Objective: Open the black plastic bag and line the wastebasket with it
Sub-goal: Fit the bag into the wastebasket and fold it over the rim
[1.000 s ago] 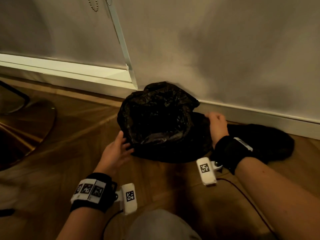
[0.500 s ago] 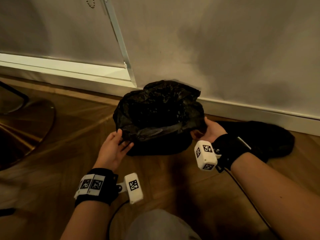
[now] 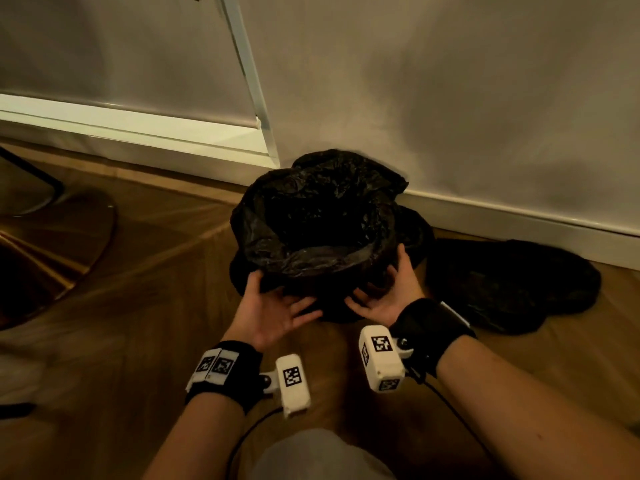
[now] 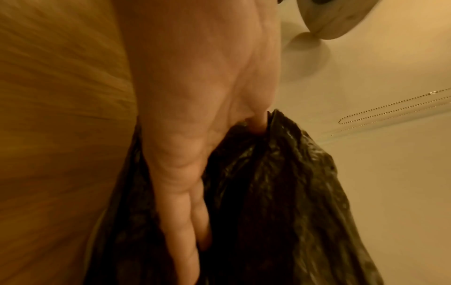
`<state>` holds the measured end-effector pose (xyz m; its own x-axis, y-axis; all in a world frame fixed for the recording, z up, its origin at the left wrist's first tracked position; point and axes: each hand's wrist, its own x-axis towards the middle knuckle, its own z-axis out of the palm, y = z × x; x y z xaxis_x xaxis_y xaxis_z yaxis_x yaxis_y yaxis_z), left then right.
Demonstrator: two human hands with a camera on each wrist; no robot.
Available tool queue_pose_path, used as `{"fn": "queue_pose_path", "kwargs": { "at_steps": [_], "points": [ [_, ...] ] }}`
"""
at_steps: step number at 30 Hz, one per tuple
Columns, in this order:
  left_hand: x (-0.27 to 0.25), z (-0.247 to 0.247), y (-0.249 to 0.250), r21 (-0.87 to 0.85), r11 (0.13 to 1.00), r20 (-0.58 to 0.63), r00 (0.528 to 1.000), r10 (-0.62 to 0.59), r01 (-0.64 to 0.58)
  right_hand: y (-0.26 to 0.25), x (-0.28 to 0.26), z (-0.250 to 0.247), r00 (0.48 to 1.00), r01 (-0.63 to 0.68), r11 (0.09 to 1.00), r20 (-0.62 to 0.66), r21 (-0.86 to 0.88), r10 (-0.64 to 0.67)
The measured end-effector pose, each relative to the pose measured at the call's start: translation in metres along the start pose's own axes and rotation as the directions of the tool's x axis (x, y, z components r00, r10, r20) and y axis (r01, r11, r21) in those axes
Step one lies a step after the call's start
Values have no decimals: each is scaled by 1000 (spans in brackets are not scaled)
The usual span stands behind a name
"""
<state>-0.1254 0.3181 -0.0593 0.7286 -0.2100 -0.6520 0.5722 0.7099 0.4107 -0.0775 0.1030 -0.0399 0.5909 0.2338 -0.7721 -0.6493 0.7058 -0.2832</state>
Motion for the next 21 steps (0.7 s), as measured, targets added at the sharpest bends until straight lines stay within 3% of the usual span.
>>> {"fn": "queue_pose_path", "kwargs": {
  "at_steps": [3, 7, 13, 17, 19, 21],
  "points": [
    [3, 14, -10, -38, 996, 29, 997, 76, -75, 4, 1, 11, 996, -34, 999, 80, 15, 33],
    [-1, 25, -14, -27, 977, -10, 977, 212, -212, 7, 15, 13, 996, 84, 992, 5, 92, -85],
    [4, 3, -7, -286, 919, -133, 961, 241, -270, -17, 23, -4, 1000, 10, 984, 23, 177, -14],
    [7, 7, -4, -309, 901, -184, 949, 257, -304, -21, 11, 5, 993, 18, 978, 108, 207, -41],
    [3, 8, -7, -314, 906, -132, 958, 256, -285, -17, 4, 4, 983, 24, 970, 172, 241, -67],
    [-2, 10, -12, -270, 930, -53, 968, 246, -251, -13, 0, -1, 975, 48, 985, 205, 168, -82]
  ]
}}
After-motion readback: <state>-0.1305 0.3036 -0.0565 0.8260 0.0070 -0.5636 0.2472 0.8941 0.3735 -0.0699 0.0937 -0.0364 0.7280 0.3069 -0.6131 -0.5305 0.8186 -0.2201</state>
